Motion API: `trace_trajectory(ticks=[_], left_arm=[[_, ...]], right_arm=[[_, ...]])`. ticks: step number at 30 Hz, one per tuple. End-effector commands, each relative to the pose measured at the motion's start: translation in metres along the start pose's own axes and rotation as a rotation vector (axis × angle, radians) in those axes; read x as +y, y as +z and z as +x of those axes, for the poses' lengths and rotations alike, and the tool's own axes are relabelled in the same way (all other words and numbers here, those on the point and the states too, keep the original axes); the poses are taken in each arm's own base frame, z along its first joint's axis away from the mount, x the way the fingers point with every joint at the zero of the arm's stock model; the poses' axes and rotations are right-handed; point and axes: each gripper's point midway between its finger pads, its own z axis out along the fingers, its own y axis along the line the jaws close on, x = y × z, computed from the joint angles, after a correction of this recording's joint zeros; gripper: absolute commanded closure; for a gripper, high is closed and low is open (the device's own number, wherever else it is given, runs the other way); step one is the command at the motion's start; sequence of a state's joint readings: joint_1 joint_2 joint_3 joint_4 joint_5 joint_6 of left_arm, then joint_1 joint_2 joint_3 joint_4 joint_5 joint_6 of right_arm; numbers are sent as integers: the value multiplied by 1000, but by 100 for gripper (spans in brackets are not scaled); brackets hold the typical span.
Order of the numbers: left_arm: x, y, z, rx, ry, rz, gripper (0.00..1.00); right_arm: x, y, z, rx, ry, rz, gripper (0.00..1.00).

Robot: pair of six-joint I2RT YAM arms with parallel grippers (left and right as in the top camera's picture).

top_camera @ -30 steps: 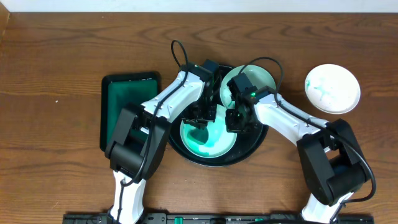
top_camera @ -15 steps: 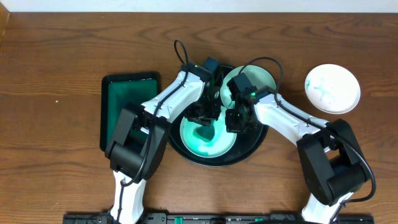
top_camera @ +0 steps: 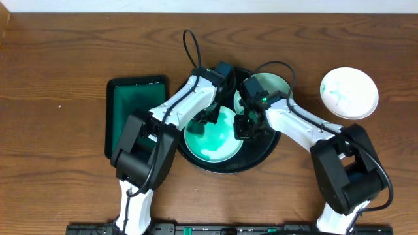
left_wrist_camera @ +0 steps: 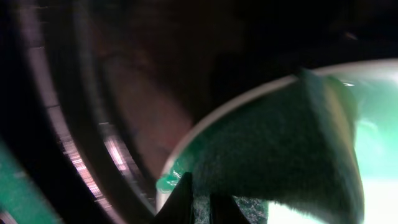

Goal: Clean dirty plates on tray and stack at the side
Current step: 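Scrub the plate with the sponge while the right gripper holds its rim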

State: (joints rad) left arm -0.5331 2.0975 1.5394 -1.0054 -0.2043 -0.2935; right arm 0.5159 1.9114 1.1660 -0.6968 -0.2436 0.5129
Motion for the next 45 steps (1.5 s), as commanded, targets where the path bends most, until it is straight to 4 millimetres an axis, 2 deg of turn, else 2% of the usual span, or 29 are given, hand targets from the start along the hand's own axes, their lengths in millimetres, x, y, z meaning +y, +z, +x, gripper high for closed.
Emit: trace_trajectory(ticks=[1,3,5,10,16,21,25,30,32,35,40,42,45], left_arm=[[63,2,-13,-68,-84,-306,93],[59,4,-7,-38,-75,-277,93],[42,7,2,15,-43,-180,93],[-24,4,26,135,116,175,93],[-90,-21,53,204,260,485,93],[-120,-36,67,225,320,601,92],[-130,-41,70,225,333,643,93],[-122,-37,65,223,306,616,93],[-102,-24,55,211,207,487,93],[-59,-6,40,173,37,252,93],[3,5,22,99,-156,-29,93],[20,6,19,76,-203,-99,93],[33,6,15,51,-226,-155,92]], right_arm=[[-6,20,13,48,-19,52,99],[-6,20,13,48,-19,52,99],[-6,20,13,49,-19,52,99],[-6,20,13,49,-19,53,99],[-7,19,15,57,-25,58,99],[-8,19,17,65,-34,62,99],[-9,19,17,68,-37,63,99],[-9,19,18,69,-37,63,99],[-9,19,18,70,-37,64,99],[-9,19,18,72,-36,65,99],[-9,19,18,72,-36,65,99],[-9,19,18,72,-35,65,99],[-9,19,19,72,-35,65,99]])
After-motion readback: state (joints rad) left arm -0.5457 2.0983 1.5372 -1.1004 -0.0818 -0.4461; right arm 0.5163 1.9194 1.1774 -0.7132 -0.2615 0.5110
